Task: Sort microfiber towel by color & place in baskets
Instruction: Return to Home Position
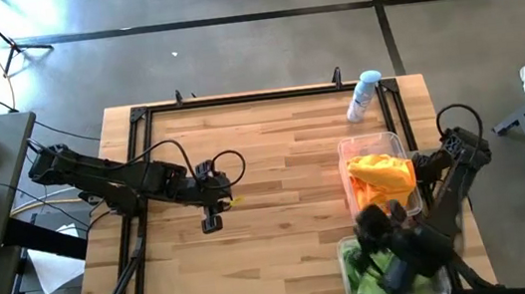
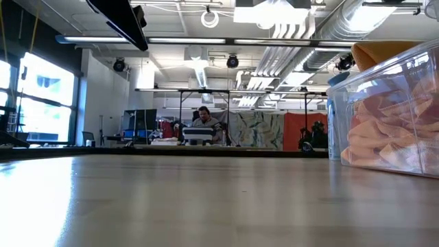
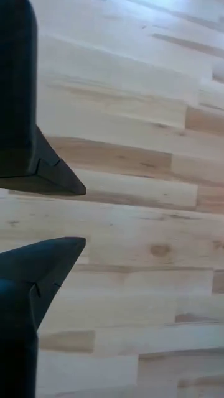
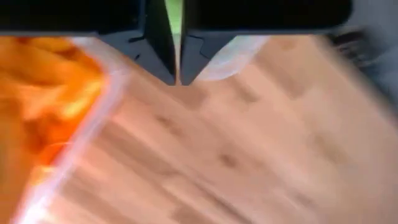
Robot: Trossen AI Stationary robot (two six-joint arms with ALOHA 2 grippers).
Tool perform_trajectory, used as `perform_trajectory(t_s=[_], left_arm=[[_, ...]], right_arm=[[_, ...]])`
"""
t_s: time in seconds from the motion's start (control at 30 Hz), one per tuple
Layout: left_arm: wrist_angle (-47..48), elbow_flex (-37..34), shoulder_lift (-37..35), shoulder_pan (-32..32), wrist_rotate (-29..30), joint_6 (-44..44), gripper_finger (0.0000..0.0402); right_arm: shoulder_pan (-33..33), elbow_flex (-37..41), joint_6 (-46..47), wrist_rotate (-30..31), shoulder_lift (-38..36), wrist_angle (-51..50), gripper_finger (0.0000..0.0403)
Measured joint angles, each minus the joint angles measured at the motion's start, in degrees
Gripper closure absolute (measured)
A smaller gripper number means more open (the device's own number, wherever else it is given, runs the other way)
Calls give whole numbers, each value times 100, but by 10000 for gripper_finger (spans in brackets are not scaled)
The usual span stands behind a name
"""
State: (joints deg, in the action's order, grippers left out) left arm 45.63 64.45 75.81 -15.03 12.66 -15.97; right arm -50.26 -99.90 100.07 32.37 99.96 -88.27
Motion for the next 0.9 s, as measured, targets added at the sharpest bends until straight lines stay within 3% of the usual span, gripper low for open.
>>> perform_trajectory(t_s=[0.1,0.3,0.4,0.5,0.9], left_arm=[[-81,0,-2,6,93,164,303],[-159,-2,-41,31,123,407,391],[-882,-350,-373,165,-155,456,392],[-1710,-1086,-1028,411,-487,459,400],[-3816,-3855,-4414,1299,-467,1353,401]], right_arm=[[523,199,-320,-189,0,-94,383],[1553,706,-3001,106,-114,1422,400],[2073,1092,-4213,-166,-291,2330,399],[2503,1565,-5042,-385,-511,2992,401],[3590,3073,-6992,-957,-2069,5035,402]])
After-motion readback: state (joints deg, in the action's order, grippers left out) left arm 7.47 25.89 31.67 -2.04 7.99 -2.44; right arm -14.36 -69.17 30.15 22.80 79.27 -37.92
